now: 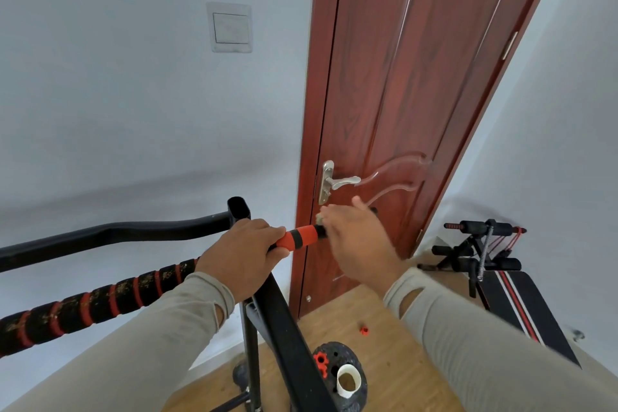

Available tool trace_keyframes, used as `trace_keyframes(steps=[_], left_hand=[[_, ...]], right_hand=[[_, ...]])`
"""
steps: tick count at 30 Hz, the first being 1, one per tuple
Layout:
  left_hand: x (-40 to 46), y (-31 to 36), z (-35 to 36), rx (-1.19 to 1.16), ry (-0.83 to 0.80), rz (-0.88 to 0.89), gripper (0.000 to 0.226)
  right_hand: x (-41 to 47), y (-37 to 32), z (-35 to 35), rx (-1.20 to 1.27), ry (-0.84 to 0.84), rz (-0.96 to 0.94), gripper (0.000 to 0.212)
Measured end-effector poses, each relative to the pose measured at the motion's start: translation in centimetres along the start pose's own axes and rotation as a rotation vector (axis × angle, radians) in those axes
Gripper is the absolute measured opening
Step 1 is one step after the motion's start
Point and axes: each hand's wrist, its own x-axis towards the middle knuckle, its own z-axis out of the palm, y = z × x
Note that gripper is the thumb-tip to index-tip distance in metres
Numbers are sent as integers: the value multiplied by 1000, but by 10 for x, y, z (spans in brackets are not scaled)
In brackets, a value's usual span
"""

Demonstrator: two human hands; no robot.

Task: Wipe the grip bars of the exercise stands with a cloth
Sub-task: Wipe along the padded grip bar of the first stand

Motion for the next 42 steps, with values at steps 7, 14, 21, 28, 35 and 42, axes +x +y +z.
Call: trace_keyframes(steps=[7,14,21,28,35,42], left_hand=[[3,-1,0,-2,-12,5,48],[1,1,-1,21,-12,-3,47],[0,-1,0,5,5,11,46],[1,0,1,37,-8,5,46],[0,0,3,29,14,2,47],[-1,-1,4,4,18,-8,48]], right_hand=[[-15,66,22,-86,177,-215,66],[-7,78,31,-169,128,131,44],[-14,2,35,88,294,-58,37],[-3,77,-1,-79,38,63,22],[30,39,-23,-163,-162,112,16],[53,19,-19,-136,-393,-125,20]])
